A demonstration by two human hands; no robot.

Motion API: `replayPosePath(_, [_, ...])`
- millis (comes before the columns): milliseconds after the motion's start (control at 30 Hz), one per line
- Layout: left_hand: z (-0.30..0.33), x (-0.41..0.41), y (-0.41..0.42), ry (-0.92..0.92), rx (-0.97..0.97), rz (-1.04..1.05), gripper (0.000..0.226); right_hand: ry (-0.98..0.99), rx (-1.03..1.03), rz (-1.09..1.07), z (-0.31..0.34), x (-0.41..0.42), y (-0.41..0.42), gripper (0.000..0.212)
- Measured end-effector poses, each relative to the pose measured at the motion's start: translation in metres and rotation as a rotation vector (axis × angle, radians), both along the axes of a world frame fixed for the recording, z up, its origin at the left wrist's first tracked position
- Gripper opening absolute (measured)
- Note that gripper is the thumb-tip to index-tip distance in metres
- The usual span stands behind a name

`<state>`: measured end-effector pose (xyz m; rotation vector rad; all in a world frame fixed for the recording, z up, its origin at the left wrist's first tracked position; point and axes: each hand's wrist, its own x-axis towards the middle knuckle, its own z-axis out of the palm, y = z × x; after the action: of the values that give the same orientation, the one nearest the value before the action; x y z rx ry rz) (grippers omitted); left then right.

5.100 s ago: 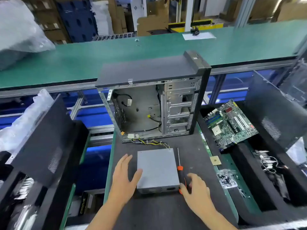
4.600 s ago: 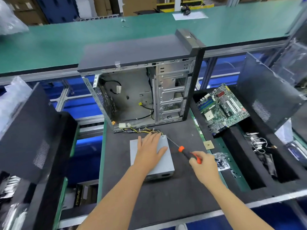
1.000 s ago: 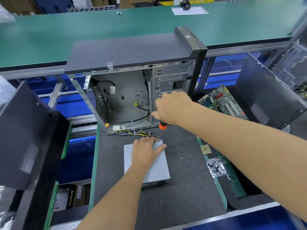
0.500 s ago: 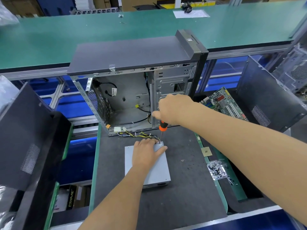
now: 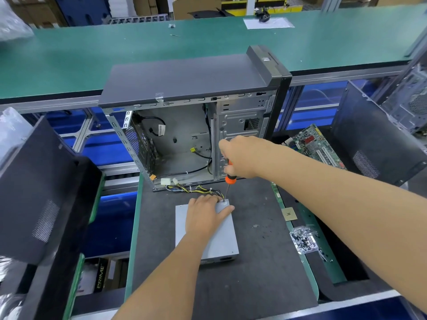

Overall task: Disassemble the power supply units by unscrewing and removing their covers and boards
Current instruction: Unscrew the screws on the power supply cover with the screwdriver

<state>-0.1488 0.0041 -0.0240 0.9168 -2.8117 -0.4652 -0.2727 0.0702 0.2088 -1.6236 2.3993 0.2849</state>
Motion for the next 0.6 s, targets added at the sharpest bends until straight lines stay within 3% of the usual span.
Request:
replayPosePath(100, [-0.001, 0.001, 0.0, 0.006, -0.006, 0.006, 0.055, -0.221, -0.039, -0.018, 0.001, -0.004, 0.001, 0.034])
replayPosePath(167, [-0.001, 0.001, 0.0, 0.004, -0.002, 0.006, 0.055, -0.268, -0.049, -0.064, 0.0, -0.002, 0.003, 0.04])
replayPosePath(300, [-0.001, 0.0, 0.0, 0.011, 0.012, 0.005, 0.057, 0.024, -0.034, -0.137, -0.002, 0.008, 0.001, 0.075])
replayPosePath(367, [-0.002, 0.0, 0.0, 0.008, 0.007, 0.003, 0.057, 0.133, -0.032, -0.077, -0.003, 0.009, -0.002, 0.065])
replayPosePath(467, [-0.001, 0.0, 0.0, 0.007, 0.001, 0.009, 0.056, -0.009, -0.004, -0.01, -0.002, 0.003, -0.003, 0.024])
replayPosePath(500, [-0.001, 0.0, 0.001, 0.008, -0.002, 0.011, 0.056, -0.09, 0.014, -0.014, -0.002, 0.001, -0.002, 0.024])
replayPosePath(600, [0.0, 0.0, 0.001, 0.009, 0.001, 0.009, 0.056, -0.265, -0.05, -0.116, -0.004, 0.002, 0.002, 0.05])
